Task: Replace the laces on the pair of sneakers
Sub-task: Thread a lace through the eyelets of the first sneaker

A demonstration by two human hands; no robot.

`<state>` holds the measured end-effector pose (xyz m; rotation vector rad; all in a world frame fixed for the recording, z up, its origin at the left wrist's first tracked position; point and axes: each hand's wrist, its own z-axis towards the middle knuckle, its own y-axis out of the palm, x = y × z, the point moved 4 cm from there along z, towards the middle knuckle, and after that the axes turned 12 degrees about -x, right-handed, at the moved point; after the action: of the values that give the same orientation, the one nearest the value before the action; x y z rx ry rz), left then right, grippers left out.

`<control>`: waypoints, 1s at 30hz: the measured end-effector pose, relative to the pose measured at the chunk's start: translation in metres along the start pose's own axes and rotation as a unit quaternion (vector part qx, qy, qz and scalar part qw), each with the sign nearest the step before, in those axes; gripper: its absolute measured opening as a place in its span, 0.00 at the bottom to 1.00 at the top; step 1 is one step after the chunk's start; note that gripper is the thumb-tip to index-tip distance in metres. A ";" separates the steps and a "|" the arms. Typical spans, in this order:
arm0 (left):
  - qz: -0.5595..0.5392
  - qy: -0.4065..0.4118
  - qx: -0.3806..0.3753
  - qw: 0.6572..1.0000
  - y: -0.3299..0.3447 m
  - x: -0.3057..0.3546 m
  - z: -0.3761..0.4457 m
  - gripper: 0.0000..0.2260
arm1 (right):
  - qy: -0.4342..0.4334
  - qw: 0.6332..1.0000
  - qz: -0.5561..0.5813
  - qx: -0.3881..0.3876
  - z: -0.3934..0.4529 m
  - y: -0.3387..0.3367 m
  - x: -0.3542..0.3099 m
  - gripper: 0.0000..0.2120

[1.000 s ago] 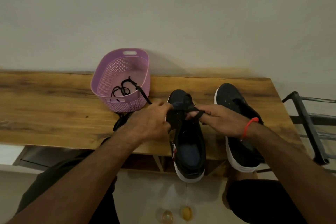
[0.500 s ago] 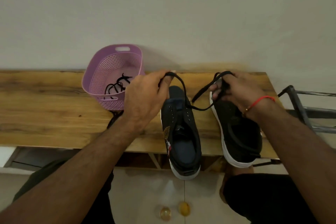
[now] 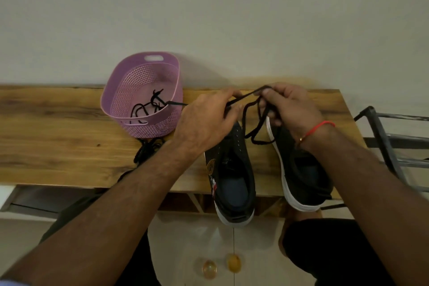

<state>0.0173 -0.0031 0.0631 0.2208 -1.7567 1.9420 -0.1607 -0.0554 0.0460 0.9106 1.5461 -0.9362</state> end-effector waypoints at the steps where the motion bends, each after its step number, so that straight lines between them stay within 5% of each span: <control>1: 0.015 -0.011 -0.003 1.000 -0.003 -0.006 0.000 0.15 | -0.004 0.996 0.074 0.047 0.002 -0.009 -0.001 0.10; 5: 0.074 -0.082 0.000 0.994 -0.018 -0.042 -0.002 0.14 | -0.045 0.939 0.298 0.167 0.008 -0.042 -0.002 0.11; 11: 0.087 -0.152 0.058 0.983 -0.051 -0.071 -0.014 0.20 | -0.080 0.892 0.403 0.187 0.009 -0.060 0.000 0.08; 13: 0.074 -0.137 0.105 0.982 -0.058 -0.066 -0.015 0.21 | -0.082 0.927 0.343 0.129 0.011 -0.050 -0.007 0.07; 16: -0.004 -0.141 0.119 0.983 -0.052 -0.059 -0.011 0.17 | -0.010 0.998 0.062 0.021 0.011 -0.029 -0.007 0.20; 18: -0.111 -0.187 0.054 0.975 -0.038 -0.064 -0.006 0.12 | 0.038 0.989 -0.142 -0.020 0.009 -0.019 -0.002 0.24; 20: -0.262 -0.250 -0.035 0.932 -0.021 -0.070 -0.004 0.09 | 0.034 0.961 -0.273 -0.018 0.005 -0.015 -0.001 0.23; 23: -0.458 -0.259 -0.038 0.849 -0.013 -0.065 -0.001 0.15 | -0.024 0.964 -0.259 0.056 0.002 -0.021 -0.006 0.20; 25: -0.499 -0.237 -0.019 0.833 -0.011 -0.061 0.001 0.17 | -0.051 0.980 -0.171 0.089 0.001 -0.024 -0.011 0.15; 30: -0.267 -0.196 -0.139 0.933 0.016 -0.048 -0.004 0.15 | -0.016 0.984 -0.171 0.046 0.001 -0.003 -0.002 0.02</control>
<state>0.0524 -0.0119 0.0271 0.9320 -1.9271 1.3023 -0.1631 -0.0579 0.0479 0.6998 1.6747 -1.2688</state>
